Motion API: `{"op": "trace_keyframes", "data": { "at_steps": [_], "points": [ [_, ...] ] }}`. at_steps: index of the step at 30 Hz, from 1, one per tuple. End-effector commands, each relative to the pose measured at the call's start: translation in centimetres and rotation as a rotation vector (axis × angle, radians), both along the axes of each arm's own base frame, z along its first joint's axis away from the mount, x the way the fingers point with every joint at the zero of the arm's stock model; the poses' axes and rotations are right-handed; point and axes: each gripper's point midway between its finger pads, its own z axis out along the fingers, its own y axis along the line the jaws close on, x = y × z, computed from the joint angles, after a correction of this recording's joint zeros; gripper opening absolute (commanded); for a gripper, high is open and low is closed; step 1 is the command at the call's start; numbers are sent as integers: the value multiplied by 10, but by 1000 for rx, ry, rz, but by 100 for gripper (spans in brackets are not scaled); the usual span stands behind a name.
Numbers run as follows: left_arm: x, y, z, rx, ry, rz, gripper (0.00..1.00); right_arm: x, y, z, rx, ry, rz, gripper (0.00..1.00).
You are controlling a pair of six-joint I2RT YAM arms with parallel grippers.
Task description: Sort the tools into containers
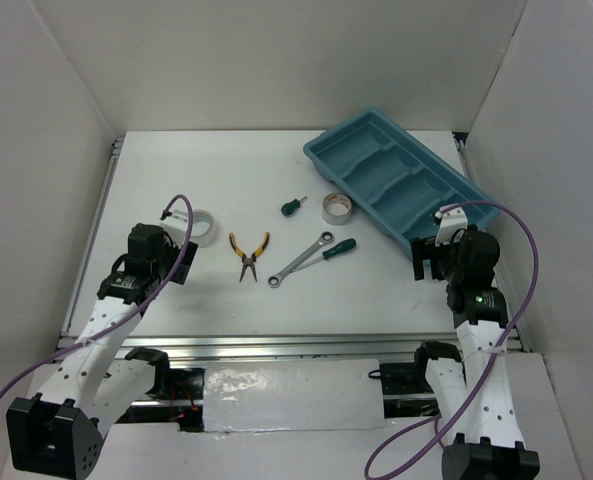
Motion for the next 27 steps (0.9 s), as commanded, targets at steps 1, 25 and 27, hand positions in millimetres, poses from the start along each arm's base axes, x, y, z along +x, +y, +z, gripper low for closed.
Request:
{"op": "trace_keyframes", "data": {
  "at_steps": [1, 25, 27],
  "points": [
    [17, 5, 27, -45, -72, 72, 99, 2, -3, 22, 30, -49, -50, 100],
    [133, 39, 11, -388, 135, 210, 68, 24, 22, 35, 166, 107, 63, 90],
    [138, 32, 2, -382, 166, 201, 68, 28, 21, 39, 173, 109, 49, 94]
  ]
}}
